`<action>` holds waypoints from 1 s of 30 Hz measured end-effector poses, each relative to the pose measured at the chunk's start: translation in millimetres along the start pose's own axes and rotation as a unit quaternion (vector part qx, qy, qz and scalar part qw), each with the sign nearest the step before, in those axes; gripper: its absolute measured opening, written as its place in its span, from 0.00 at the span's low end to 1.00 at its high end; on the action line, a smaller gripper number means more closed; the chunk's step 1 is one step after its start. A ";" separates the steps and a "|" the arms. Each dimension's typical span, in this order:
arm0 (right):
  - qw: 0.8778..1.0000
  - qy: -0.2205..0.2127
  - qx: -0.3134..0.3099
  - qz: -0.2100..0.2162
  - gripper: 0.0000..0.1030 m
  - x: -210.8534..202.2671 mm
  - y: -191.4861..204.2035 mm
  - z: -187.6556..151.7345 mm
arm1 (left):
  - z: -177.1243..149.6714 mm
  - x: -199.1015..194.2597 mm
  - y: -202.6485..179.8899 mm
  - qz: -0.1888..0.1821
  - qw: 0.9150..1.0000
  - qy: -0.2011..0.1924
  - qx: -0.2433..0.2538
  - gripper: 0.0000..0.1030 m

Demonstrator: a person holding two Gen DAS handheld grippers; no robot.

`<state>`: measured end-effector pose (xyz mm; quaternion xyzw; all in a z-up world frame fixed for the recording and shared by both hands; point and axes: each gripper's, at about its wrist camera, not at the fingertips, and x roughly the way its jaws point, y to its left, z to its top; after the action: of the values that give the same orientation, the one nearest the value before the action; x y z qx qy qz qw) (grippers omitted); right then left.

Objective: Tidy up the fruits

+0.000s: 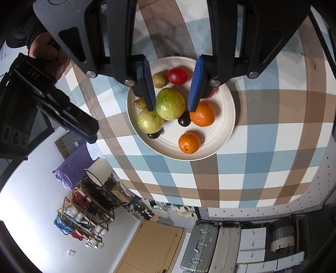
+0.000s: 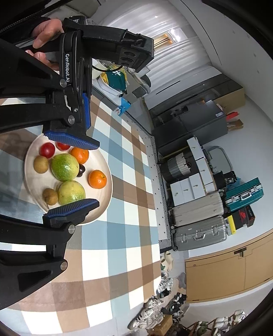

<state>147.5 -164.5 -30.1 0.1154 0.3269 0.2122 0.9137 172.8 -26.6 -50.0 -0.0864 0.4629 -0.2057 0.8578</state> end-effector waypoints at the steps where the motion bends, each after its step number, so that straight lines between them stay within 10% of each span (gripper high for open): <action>1: 1.000 -0.003 -0.001 -0.001 0.59 -4.1 1.9 -1.0 | -3.3 -3.7 -2.0 0.001 1.000 -0.002 0.002 0.32; 6: 1.000 -0.022 -0.009 0.001 0.67 -23.9 12.7 -5.9 | -21.6 -24.6 -10.3 0.002 1.000 -0.016 0.004 0.38; 15: 0.998 -0.052 -0.021 0.000 0.88 -47.9 29.9 -26.0 | -55.4 -75.0 -23.8 0.024 0.994 -0.106 0.001 0.80; 30: 0.996 -0.078 -0.043 -0.011 0.99 -65.8 42.2 -55.0 | -86.3 -98.1 -21.1 0.087 0.980 -0.178 0.006 0.99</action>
<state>53.0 -153.8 -21.0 0.0885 0.2463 0.2066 0.9428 47.7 0.5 -16.4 -0.0758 0.3077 -0.1140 0.9416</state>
